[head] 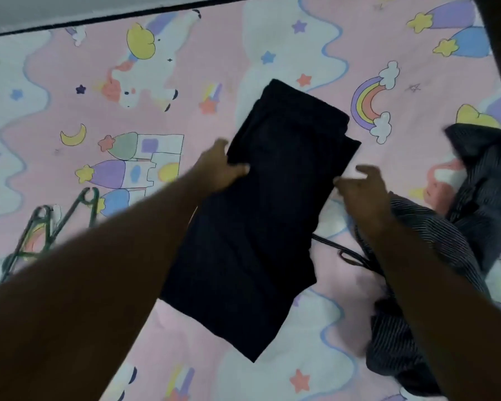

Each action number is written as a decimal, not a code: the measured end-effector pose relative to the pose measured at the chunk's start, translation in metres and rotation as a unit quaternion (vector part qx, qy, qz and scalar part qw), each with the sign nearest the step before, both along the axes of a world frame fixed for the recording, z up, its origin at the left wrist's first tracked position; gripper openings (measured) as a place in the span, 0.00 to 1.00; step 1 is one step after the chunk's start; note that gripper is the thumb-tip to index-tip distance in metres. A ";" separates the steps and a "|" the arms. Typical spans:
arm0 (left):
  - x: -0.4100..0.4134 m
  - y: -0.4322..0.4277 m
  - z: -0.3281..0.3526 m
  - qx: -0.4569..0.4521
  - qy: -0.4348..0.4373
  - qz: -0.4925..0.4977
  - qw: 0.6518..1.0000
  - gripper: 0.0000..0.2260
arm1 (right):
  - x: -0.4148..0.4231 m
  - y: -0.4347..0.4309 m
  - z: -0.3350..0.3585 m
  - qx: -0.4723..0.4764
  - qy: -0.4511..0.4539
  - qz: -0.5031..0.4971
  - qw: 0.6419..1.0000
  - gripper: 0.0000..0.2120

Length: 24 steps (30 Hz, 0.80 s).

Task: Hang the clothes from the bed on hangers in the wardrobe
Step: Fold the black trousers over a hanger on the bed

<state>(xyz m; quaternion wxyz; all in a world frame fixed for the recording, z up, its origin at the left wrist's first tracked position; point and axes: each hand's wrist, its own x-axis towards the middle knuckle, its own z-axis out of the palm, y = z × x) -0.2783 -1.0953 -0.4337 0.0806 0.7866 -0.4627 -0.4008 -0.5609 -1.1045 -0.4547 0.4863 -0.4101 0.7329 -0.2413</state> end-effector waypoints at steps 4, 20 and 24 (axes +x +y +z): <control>0.024 0.108 -0.017 0.043 0.015 0.065 0.997 0.27 | 0.009 0.102 -0.016 -0.008 -0.062 0.050 0.997 0.22; 0.044 0.248 0.001 0.043 0.065 0.094 0.993 0.10 | 0.067 0.283 0.008 0.230 -0.124 -0.049 0.964 0.20; 0.047 0.252 0.004 0.087 0.090 0.028 0.992 0.17 | 0.084 0.291 0.012 0.136 -0.098 -0.019 0.986 0.14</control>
